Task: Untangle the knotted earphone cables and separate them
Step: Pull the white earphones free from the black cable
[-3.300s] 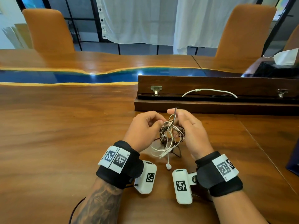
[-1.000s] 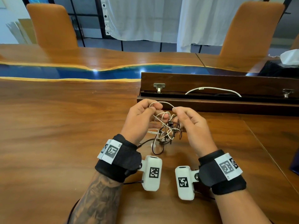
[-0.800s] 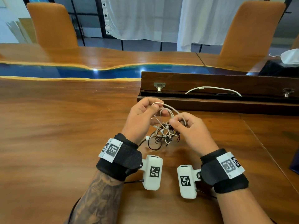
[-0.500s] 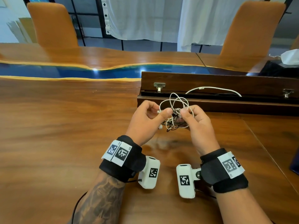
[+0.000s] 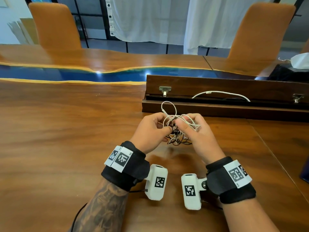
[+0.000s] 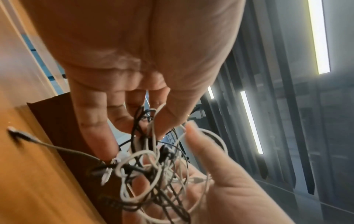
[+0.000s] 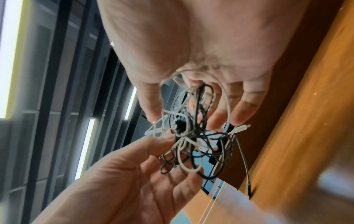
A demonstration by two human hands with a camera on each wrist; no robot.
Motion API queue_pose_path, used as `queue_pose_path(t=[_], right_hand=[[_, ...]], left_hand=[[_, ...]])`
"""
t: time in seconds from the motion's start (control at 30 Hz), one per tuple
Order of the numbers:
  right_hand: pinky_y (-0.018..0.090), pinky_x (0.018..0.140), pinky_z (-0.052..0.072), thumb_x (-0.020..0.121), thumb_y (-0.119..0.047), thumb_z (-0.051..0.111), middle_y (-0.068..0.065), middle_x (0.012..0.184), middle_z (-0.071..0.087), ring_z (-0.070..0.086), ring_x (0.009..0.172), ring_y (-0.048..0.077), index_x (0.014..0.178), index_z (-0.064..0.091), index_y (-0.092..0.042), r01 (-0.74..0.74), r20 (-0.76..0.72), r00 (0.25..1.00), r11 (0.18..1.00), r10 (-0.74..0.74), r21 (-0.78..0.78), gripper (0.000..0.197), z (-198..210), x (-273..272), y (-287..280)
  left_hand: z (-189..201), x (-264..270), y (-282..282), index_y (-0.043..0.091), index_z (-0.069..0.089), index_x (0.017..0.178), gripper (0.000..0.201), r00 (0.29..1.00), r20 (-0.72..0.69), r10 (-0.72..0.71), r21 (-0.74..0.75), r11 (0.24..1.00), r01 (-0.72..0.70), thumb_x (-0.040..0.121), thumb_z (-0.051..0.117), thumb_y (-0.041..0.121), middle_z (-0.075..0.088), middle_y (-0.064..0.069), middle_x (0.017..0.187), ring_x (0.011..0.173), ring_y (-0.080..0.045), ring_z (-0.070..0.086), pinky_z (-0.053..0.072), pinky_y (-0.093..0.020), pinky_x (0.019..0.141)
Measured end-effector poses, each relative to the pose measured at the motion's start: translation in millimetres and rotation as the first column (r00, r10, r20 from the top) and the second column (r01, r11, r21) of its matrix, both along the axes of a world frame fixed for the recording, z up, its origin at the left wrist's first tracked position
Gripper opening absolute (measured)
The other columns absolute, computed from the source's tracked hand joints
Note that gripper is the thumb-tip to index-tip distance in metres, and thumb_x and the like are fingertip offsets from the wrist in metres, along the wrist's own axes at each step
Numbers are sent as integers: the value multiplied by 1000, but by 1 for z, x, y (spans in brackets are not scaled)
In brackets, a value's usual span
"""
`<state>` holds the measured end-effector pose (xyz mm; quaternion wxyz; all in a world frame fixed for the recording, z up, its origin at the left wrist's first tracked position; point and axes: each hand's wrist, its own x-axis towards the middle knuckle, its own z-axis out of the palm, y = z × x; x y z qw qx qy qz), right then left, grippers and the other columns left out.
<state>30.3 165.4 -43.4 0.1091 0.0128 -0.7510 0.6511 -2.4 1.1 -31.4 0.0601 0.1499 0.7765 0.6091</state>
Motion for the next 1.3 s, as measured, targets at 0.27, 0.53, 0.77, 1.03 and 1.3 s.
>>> queue_pose_path(t=[0.27,0.53,0.77,1.03,1.3], right_hand=[[23,76,54,97,-6,61,-3,98,76,70,91,9,104,74,-20,-77,49,996,996,79,-36,20,1,-1,2],[16,74,52,90,-25,71,-9,108,72,67,101,5,116,67,-25,-88,37,995,996,88,-12,25,7,2,6],[20,97,52,87,-57,69,-16,132,63,57,122,-3,135,56,-36,-105,-91,990,994,105,4,55,10,2,6],[33,84,54,100,-17,60,-1,89,73,68,88,15,96,68,-18,175,-108,972,951,-208,-254,10,5,-4,8],[37,81,57,106,-9,45,5,80,70,71,86,24,99,58,-14,161,-134,944,772,-303,-615,16,15,-2,10]], left_hand=[[-1,-3,-1,20,67,96,25,995,-18,98,21,995,-97,93,60,-4,71,-5,93,77,-17,68,60,-28,60],[5,1,-2,13,69,100,18,995,18,97,62,993,-98,101,53,6,72,-14,92,73,-22,63,56,-42,65],[6,5,-3,16,77,100,19,993,-112,39,-44,998,-44,96,62,5,75,4,89,79,-5,65,53,-17,73],[0,-8,-14,23,74,91,27,966,-159,201,-120,968,-221,92,61,-1,72,4,92,88,-15,67,59,-40,82],[-5,-16,-31,30,67,87,31,940,-76,331,-182,923,-340,95,50,5,71,4,93,79,-20,72,58,-37,69]])
